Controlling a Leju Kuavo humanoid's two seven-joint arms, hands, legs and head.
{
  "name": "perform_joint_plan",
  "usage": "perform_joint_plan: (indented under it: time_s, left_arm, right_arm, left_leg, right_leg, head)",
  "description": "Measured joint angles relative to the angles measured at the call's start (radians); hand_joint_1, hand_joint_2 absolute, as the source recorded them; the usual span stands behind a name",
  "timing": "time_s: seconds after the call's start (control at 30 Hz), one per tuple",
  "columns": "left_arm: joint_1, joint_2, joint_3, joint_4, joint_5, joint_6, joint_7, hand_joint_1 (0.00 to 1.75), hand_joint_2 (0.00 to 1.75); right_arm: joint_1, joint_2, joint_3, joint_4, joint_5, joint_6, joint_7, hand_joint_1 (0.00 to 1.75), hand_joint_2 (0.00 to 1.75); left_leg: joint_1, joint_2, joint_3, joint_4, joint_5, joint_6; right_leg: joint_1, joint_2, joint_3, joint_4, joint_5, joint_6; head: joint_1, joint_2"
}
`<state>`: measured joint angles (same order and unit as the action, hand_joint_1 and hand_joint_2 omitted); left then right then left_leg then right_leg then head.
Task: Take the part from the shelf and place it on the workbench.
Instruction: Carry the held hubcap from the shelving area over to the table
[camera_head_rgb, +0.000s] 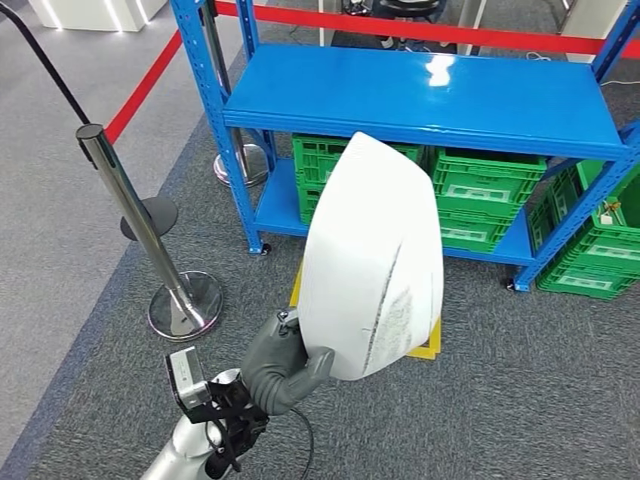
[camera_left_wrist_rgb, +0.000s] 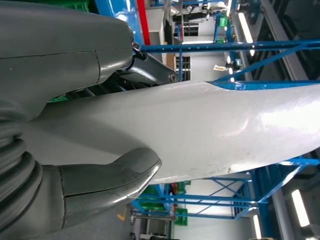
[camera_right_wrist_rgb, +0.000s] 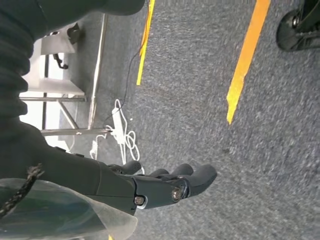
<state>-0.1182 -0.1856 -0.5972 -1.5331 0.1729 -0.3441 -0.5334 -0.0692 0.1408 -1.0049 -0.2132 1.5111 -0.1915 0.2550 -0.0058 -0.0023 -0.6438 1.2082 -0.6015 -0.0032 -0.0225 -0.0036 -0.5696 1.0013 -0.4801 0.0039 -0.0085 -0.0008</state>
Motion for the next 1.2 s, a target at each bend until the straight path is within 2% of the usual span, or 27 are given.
perform_joint_plan:
  time_s: [0.03,0.07,0.1,0.17,0.2,0.23,0.27,0.37,0.4,0.43,0.5,0.53,0.57,0.6,0.63,0.7,0.73,0.77,0.83,0.9,0.97,1.03,1.07,1.1,1.13,1.2]
  left_arm:
    - [0.0,0.001,0.0,0.003,-0.001,0.001,0.0,1.75,1.75]
    - [0.0,0.001,0.0,0.005,-0.002,0.003,0.001,1.75,1.75]
    - [0.0,0.001,0.0,0.007,-0.003,0.004,0.002,1.75,1.75]
    - [-0.001,0.001,0.0,0.009,-0.004,0.007,0.005,1.75,1.75]
    - [-0.002,0.0,0.0,0.009,-0.005,0.008,0.005,1.75,1.75]
    - [-0.004,0.0,0.0,0.009,-0.005,0.009,0.006,1.75,1.75]
    - [-0.005,0.0,0.0,0.009,-0.005,0.01,0.006,1.75,1.75]
    - [-0.006,-0.001,0.0,0.009,-0.005,0.012,0.006,1.75,1.75]
    - [-0.006,-0.002,0.0,0.01,-0.004,0.013,0.005,1.75,1.75]
    - [-0.006,-0.003,0.0,0.01,-0.002,0.014,0.004,1.75,1.75]
    - [-0.005,-0.005,0.0,0.01,0.004,0.015,0.001,1.75,1.75]
    - [-0.003,-0.005,0.0,0.01,0.007,0.016,0.0,1.75,1.75]
    - [-0.002,-0.004,0.0,0.01,0.009,0.016,-0.001,1.75,1.75]
    - [0.0,-0.004,0.001,0.01,0.009,0.017,-0.002,1.75,1.75]
    - [0.001,-0.004,0.001,0.01,0.009,0.019,-0.002,1.75,1.75]
    - [0.002,-0.004,0.002,0.01,0.009,0.024,-0.002,1.75,1.75]
    - [0.002,-0.004,0.003,0.01,0.008,0.029,-0.003,1.75,1.75]
    - [0.003,-0.004,0.003,0.01,0.007,0.036,-0.003,1.75,1.75]
    - [0.007,-0.004,0.005,0.009,0.006,0.061,-0.002,1.75,1.75]
    - [0.013,-0.004,0.009,0.009,0.006,0.091,0.001,1.75,1.75]
    - [0.019,-0.004,0.016,0.008,0.006,0.109,0.004,1.75,1.75]
    - [0.026,-0.002,0.022,0.008,0.006,0.114,0.006,1.75,1.75]
    - [0.03,-0.002,0.024,0.008,0.006,0.114,0.006,1.75,1.75]
    - [0.033,-0.001,0.027,0.008,0.006,0.114,0.006,1.75,1.75]
    - [0.035,-0.001,0.029,0.008,0.006,0.114,0.006,1.75,1.75]
    - [0.036,-0.001,0.031,0.008,0.006,0.114,0.006,1.75,1.75]
  right_arm:
    - [0.0,0.0,0.0,0.0,0.0,0.0,0.001,0.0,1.75]
    - [0.0,0.0,0.0,0.0,0.0,0.0,0.001,0.0,1.75]
    - [0.001,0.0,0.0,0.0,0.0,0.0,0.002,0.0,1.75]
    - [0.001,0.0,0.001,0.0,0.0,0.0,0.003,0.0,1.75]
    - [0.0,0.0,0.001,0.0,0.0,0.0,0.003,0.0,1.75]
    - [0.0,0.0,0.001,0.0,0.0,0.0,0.003,0.0,1.75]
    - [0.0,0.0,0.001,0.0,0.0,0.0,0.003,0.0,1.75]
    - [0.0,0.0,0.002,0.0,0.001,0.0,0.003,0.0,1.75]
    - [0.001,0.0,0.002,0.0,0.001,0.0,0.003,0.0,1.75]
    - [0.001,0.0,0.002,0.0,0.002,0.0,0.002,0.0,1.75]
    - [0.001,0.0,0.002,0.0,0.004,0.0,0.0,0.0,1.75]
    - [0.002,0.0,0.002,0.0,0.005,0.0,-0.003,0.0,1.75]
    - [0.003,0.0,0.002,0.0,0.005,0.0,-0.006,0.0,1.75]
    - [0.003,0.0,0.002,0.0,0.006,-0.001,-0.01,0.0,1.75]
    - [0.003,0.0,0.002,0.0,0.006,-0.002,-0.013,0.0,1.75]
    - [0.001,-0.001,0.002,0.0,0.007,-0.005,-0.02,0.0,1.75]
    - [0.0,-0.001,0.003,0.0,0.007,-0.008,-0.024,0.0,1.75]
    - [-0.001,-0.002,0.003,0.0,0.007,-0.011,-0.031,0.0,1.75]
    - [0.002,-0.002,0.005,0.0,0.009,-0.022,-0.054,0.0,1.75]
    - [0.004,-0.001,0.006,0.0,0.009,-0.034,-0.079,0.0,1.75]
    - [0.006,-0.001,0.007,0.0,0.009,-0.041,-0.094,0.0,1.75]
    - [0.007,-0.001,0.007,0.0,0.009,-0.042,-0.099,0.0,1.75]
    - [0.009,-0.001,0.007,0.0,0.009,-0.042,-0.1,0.0,1.75]
    - [0.01,-0.001,0.007,0.0,0.009,-0.042,-0.1,0.0,1.75]
    - [0.01,-0.001,0.007,0.0,0.009,-0.042,-0.1,0.0,1.75]
    - [0.01,0.001,0.007,0.0,0.009,-0.042,-0.1,0.0,1.75]
  left_leg:
    - [0.003,0.0,-0.015,0.049,-0.021,-0.003]
    - [0.005,0.0,-0.017,0.071,-0.026,-0.005]
    - [0.007,0.0,-0.002,0.055,-0.011,-0.004]
    - [0.007,0.0,0.071,-0.064,0.046,0.003]
    - [0.006,0.0,0.107,-0.129,0.067,0.007]
    - [0.004,-0.001,0.13,-0.175,0.078,0.011]
    - [0.001,-0.001,0.139,-0.197,0.081,0.015]
    - [-0.001,0.0,0.127,-0.208,0.094,0.031]
    - [0.001,0.001,0.123,-0.212,0.102,0.038]
    - [0.002,0.003,0.117,-0.217,0.11,0.045]
    - [0.0,0.006,0.101,-0.217,0.122,0.054]
    - [-0.001,0.006,0.092,-0.217,0.128,0.055]
    - [-0.003,0.007,0.084,-0.216,0.134,0.055]
    - [-0.004,0.007,0.078,-0.216,0.138,0.054]
    - [-0.004,0.007,0.074,-0.215,0.142,0.052]
    - [-0.006,0.006,0.069,-0.212,0.146,0.047]
    - [-0.008,0.006,0.067,-0.209,0.149,0.043]
    - [-0.01,0.006,0.065,-0.207,0.151,0.038]
    - [-0.011,0.006,0.063,-0.204,0.157,0.027]
    - [-0.009,0.004,0.054,-0.187,0.141,0.016]
    - [-0.004,0.003,0.019,-0.101,0.081,0.003]
    - [0.001,0.003,-0.034,0.033,0.016,-0.007]
    - [0.002,0.003,-0.049,0.077,0.006,-0.008]
    - [0.003,0.003,-0.047,0.083,0.016,-0.007]
    - [0.003,0.003,-0.027,0.051,0.045,-0.004]
    - [0.0,0.001,0.042,-0.081,0.111,0.011]
  right_leg:
    - [0.0,0.0,-0.005,0.001,0.003,-0.001]
    - [0.0,-0.001,-0.01,0.002,0.006,0.0]
    - [0.0,-0.001,-0.015,0.003,0.009,0.001]
    - [0.0,0.0,-0.022,0.004,0.017,0.005]
    - [0.002,0.001,-0.025,0.005,0.021,0.008]
    - [0.003,0.001,-0.029,0.006,0.026,0.014]
    - [0.003,0.001,-0.033,0.006,0.03,0.02]
    - [0.001,0.0,-0.046,0.006,0.037,0.039]
    - [0.0,0.001,-0.056,0.021,0.02,0.043]
    - [0.0,0.001,-0.072,0.058,-0.013,0.046]
    - [0.0,0.002,-0.118,0.183,-0.097,0.05]
    - [0.0,0.002,-0.137,0.244,-0.125,0.052]
    - [0.0,0.002,-0.141,0.277,-0.135,0.054]
    - [0.0,0.002,-0.126,0.273,-0.126,0.054]
    - [0.0,0.002,-0.091,0.228,-0.103,0.054]
    - [0.0,0.001,0.012,0.083,-0.059,0.051]
    - [0.001,0.002,0.049,0.026,-0.049,0.048]
    - [0.002,0.002,0.07,-0.006,-0.047,0.045]
    - [0.003,0.003,0.072,-0.016,-0.047,0.036]
    - [0.0,0.001,0.068,-0.02,-0.04,0.021]
    - [-0.002,-0.001,0.063,-0.023,-0.033,0.008]
    - [-0.001,-0.002,0.057,-0.022,-0.03,0.004]
    - [0.0,-0.002,0.055,-0.021,-0.029,0.004]
    - [0.001,-0.002,0.054,-0.02,-0.029,0.004]
    - [0.003,-0.001,0.054,-0.019,-0.029,0.004]
    - [0.005,0.0,0.056,-0.018,-0.03,0.005]
  head:
    - [0.0,0.0]
    - [0.0,0.0]
    - [0.0,0.0]
    - [0.0,0.0]
    - [0.0,0.0]
    - [0.0,0.0]
    - [0.001,0.0]
    - [0.002,0.0]
    - [0.003,0.0]
    - [0.005,0.0]
    - [0.008,0.0]
    - [0.008,0.0]
    - [0.008,0.0]
    - [0.008,0.0]
    - [0.008,0.0]
    - [0.009,0.0]
    - [0.008,0.0]
    - [0.008,0.0]
    - [0.007,0.0]
    - [0.006,0.0]
    - [0.002,0.0]
    - [0.0,0.0]
    - [0.0,0.0]
    - [0.0,0.0]
    - [0.0,0.0]
    - [0.001,0.0]
